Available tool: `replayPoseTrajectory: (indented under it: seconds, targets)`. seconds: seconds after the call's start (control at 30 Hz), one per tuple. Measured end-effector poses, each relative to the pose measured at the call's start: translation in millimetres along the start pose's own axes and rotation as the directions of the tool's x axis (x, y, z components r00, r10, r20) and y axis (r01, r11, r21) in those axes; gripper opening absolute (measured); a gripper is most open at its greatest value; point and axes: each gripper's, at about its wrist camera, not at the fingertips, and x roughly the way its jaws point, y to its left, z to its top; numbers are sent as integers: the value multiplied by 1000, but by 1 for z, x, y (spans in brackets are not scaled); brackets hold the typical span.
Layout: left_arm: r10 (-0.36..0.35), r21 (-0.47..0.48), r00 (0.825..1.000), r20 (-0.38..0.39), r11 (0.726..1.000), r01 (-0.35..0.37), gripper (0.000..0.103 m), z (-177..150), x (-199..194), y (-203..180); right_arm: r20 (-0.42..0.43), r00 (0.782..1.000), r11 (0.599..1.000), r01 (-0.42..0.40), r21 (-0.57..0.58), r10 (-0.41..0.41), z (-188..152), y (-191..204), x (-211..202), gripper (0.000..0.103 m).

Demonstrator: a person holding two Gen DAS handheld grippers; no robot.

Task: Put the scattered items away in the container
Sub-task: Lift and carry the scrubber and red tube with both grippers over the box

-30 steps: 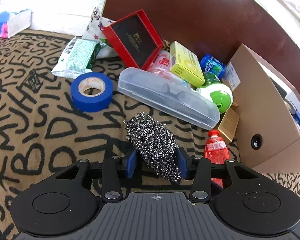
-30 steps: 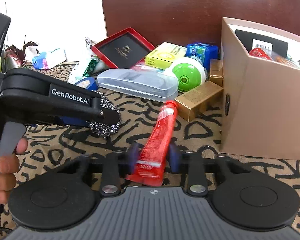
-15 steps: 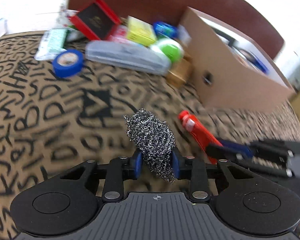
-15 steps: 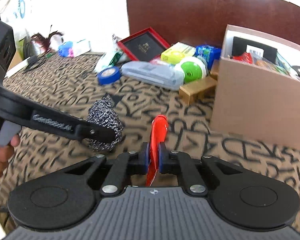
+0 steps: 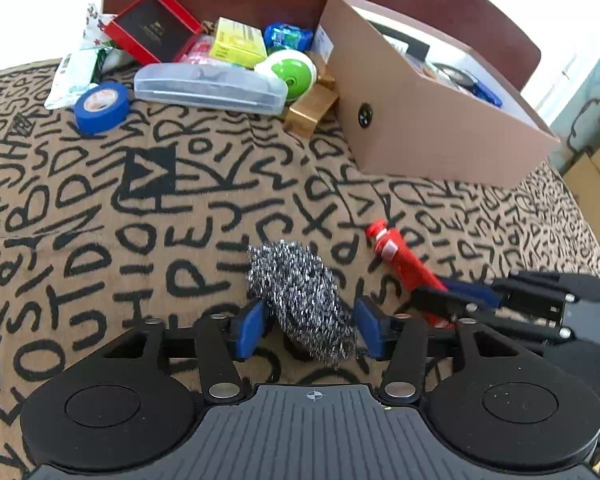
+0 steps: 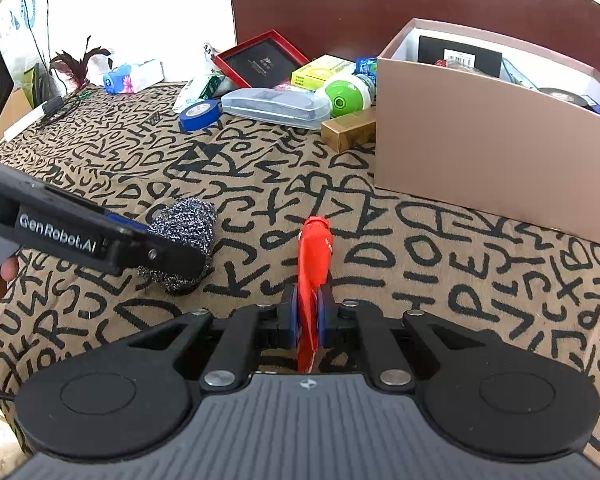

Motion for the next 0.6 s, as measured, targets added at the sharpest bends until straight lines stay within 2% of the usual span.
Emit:
replayPoseTrajectory:
  seconds: [0.07, 0.17, 0.23, 0.27, 0.3, 0.33, 0.53, 0.6]
  targets:
    - [6, -16, 1000, 3, 1000, -6, 74, 2, 2, 1, 1, 1000, 1000, 2, 3, -2, 1, 0, 2, 12]
    - [-7, -39, 1000, -8, 999, 7, 74, 4, 6, 2, 6, 1000, 1000, 8, 0, -8, 4, 0, 5, 22]
    - [-7, -50, 1000, -19, 999, 6, 71, 5, 10, 4, 9, 1000, 1000, 14, -4, -14, 6, 0, 8, 29]
    - [-5, -53, 1000, -26, 999, 3, 65, 6, 12, 5, 11, 1000, 1000, 17, -8, -17, 7, 1, 9, 30]
    - [0, -51, 1000, -26, 999, -1, 53, 5, 13, 5, 13, 1000, 1000, 21, -11, -21, 7, 1, 11, 30]
    - [1, -44, 1000, -30, 999, -3, 56, 6, 13, 5, 13, 1000, 1000, 23, -15, -23, 8, 1, 12, 30]
    - [2, -39, 1000, -26, 999, -3, 57, 5, 14, 4, -4, 1000, 1000, 18, -11, -18, 8, 0, 20, 27]
    - [10, -21, 1000, -24, 1000, -10, 57, 5, 14, 2, -7, 1000, 1000, 15, -6, -15, 7, -1, 22, 20]
